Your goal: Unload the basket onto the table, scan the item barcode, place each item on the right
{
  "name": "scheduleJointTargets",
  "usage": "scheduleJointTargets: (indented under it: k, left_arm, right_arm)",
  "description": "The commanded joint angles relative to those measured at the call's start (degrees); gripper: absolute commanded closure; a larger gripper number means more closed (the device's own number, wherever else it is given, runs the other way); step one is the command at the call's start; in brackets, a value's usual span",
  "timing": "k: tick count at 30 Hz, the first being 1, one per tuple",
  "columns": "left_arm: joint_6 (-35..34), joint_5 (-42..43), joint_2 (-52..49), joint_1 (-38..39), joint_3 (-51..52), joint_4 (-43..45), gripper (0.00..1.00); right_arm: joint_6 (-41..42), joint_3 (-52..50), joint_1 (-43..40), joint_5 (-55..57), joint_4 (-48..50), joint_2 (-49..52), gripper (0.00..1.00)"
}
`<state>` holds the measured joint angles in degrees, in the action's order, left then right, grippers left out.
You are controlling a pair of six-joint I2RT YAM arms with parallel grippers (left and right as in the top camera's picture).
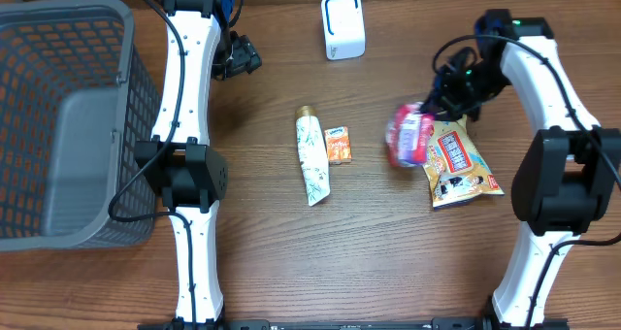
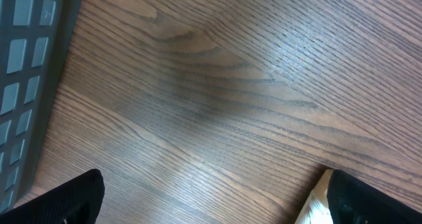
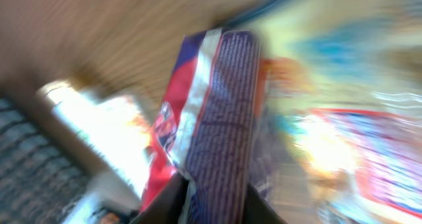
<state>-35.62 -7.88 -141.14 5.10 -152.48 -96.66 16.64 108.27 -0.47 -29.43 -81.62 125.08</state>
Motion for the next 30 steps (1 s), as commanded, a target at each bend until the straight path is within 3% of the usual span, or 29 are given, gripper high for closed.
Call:
scheduleJointTargets:
  k: [1, 4, 7, 8, 15, 24, 30]
  left_arm:
    - [0.9, 0.4, 2.1, -0.2, -0.5, -0.2, 0.00]
    - [0.9, 0.4, 2.1, -0.2, -0.5, -0.2, 0.00]
    - [0.9, 0.4, 2.1, -0.2, -0.5, -0.2, 0.00]
    - [0.9, 0.4, 2.1, -0.2, -0.5, -0.2, 0.00]
    - [0.9, 0.4, 2.1, -0.2, -0.5, -0.2, 0.00]
    - [0.9, 0.4, 2.1, -0.2, -0.5, -0.2, 0.00]
    - [0.9, 0.4, 2.1, -0.2, -0.5, -0.2, 0.00]
  right_arm:
    - [1.3, 4.3, -1.2, 21.3, -4.1, -1.3, 0.65]
    - [1.4, 9.5, -1.2, 29.2, -8.3, -1.3, 0.46]
    - [1.0, 13.8, -1.1, 32.1, -11.2, -1.3, 0.40]
    - [0.8, 16.3, -1.1, 32.3, -12.7, -1.3, 0.28]
    - [-12.6, 17.2, -0.1, 15.9, -15.5, -1.3, 0.21]
    - [-12.0, 8.9, 1.2, 19.3, -15.5, -1.3, 0.06]
    - [-12.0, -1.6, 1.2, 20.1, -12.0, -1.3, 0.08]
